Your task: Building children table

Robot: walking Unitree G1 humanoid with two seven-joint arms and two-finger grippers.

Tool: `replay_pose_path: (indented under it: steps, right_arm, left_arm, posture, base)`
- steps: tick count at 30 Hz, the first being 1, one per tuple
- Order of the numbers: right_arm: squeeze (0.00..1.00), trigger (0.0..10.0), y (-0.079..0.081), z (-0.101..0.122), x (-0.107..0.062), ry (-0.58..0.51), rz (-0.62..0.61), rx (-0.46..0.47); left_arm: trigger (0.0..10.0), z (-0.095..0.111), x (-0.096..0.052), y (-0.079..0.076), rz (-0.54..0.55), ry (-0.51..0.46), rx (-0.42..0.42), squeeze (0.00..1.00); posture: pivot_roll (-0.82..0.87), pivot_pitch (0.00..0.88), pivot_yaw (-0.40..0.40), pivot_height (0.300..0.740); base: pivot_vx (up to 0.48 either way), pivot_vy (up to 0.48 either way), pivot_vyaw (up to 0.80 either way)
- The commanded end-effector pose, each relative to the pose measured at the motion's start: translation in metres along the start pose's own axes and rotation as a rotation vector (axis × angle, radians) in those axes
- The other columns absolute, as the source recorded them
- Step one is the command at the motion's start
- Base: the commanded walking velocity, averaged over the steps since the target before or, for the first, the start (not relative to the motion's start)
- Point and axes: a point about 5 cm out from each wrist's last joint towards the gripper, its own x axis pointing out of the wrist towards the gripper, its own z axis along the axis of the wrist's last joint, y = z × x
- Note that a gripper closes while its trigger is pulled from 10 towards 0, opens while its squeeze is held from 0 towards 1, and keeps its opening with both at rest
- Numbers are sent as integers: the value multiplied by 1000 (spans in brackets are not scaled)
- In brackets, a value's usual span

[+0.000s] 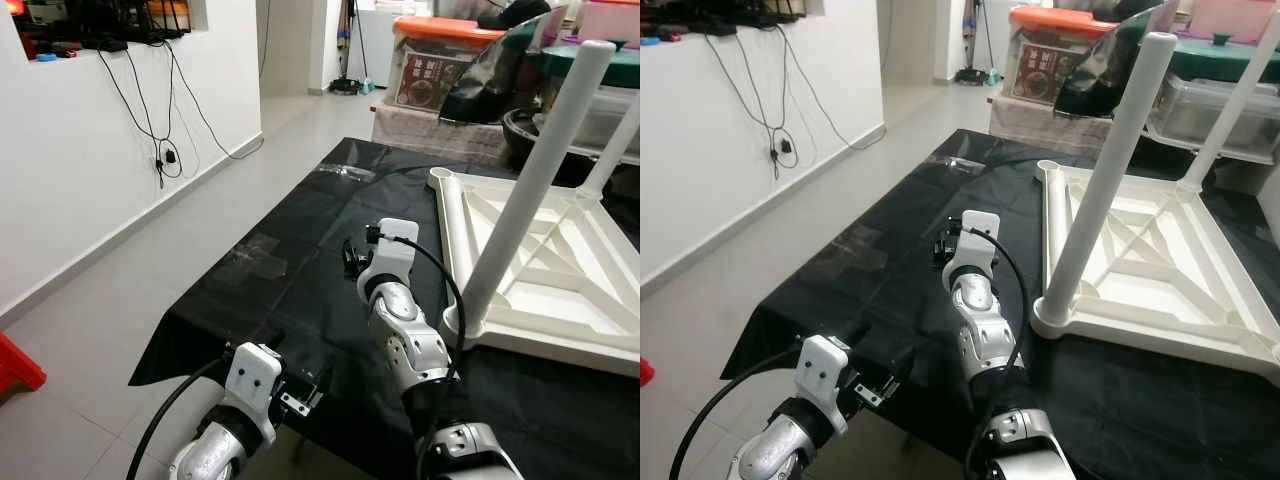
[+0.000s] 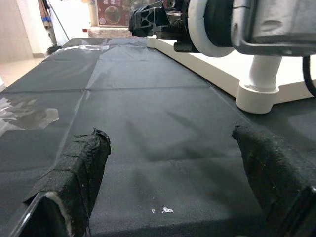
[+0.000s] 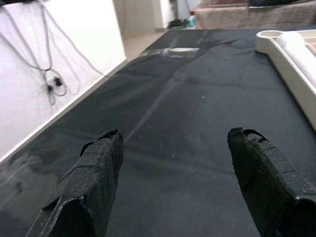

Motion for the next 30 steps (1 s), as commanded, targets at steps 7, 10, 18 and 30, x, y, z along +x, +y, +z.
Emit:
replay_pose_path:
  steps: [7, 10, 18, 30]
  right_arm:
    - [0, 10000, -22, 5, 22, 38, -185, 19]
    - [0, 10000, -26, 13, 27, 12, -177, -12]
    - [0, 10000, -19, 34, 29, -92, -81, -46]
    - [0, 10000, -49, 45, 30, -163, -382, -108]
  left_arm:
    - [10000, 1, -1, -3, -5, 11, -6, 0]
    - [10000, 6, 4, 4, 31, 3, -3, 0]
    - [10000, 14, 16, 22, 124, -8, 31, 0]
    - [10000, 15, 17, 10, 135, -2, 18, 0]
  posture:
    - [191, 0, -72, 740]
    - [187, 0, -66, 740]
    - [169, 0, -40, 740]
    - [172, 0, -39, 740]
  base:
    - [0, 0, 0]
    - [0, 0, 0]
    - [0, 0, 0]
    - [0, 0, 0]
